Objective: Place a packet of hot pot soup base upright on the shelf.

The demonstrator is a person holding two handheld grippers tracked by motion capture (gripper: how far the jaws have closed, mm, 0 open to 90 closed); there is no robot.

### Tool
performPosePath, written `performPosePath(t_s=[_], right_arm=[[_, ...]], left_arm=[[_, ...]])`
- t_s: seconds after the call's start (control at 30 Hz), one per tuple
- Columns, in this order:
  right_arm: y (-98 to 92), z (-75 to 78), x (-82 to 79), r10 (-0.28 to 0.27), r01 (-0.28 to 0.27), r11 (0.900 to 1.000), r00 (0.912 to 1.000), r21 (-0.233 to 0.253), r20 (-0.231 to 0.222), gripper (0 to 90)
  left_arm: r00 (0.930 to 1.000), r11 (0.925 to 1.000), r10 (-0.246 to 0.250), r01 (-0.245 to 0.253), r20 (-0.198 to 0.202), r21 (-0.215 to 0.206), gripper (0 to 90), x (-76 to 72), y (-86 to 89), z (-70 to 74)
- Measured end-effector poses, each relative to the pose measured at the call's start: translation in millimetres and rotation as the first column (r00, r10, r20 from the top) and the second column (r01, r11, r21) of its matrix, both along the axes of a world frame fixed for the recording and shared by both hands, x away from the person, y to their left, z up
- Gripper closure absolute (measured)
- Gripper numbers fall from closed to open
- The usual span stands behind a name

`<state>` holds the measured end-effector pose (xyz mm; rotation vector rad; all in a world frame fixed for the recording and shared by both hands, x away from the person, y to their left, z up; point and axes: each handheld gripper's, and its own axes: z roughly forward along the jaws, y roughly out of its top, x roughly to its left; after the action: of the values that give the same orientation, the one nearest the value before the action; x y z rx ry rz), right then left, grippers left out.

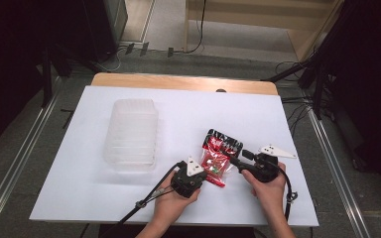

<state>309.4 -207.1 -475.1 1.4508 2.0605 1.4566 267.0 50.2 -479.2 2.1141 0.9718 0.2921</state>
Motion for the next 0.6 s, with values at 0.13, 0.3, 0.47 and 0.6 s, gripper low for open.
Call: performPosePath(t_s=[0.13,0.3,0.47,0.6], right_arm=[[0.0,-2.7,10.6,0.001,0.000,0.999,0.9996,0.036,-0.030,37.3],[3.7,-0.6,18.1,0.020,-0.017,0.998,0.9988,0.061,-0.045,38.1],[9.1,-6.4,26.2,0.023,-0.015,0.996,0.9958,0.091,-0.088,38.8],[12.2,-6.7,27.4,0.047,-0.036,0.993,0.9944,0.114,-0.095,43.6]], left_arm=[[1.0000,1.0000,0.001,-0.001,0.001,0.001,90.0,-0.1,-0.1,0.0],[1.0000,1.0000,0.000,0.000,0.002,0.002,90.0,-0.1,-0.1,0.0],[1.0000,1.0000,0.001,-0.001,0.003,0.000,90.0,-0.4,-0.4,-0.1],[1.0000,1.0000,0.000,0.000,0.004,0.000,90.0,-0.4,-0.4,-0.2]])
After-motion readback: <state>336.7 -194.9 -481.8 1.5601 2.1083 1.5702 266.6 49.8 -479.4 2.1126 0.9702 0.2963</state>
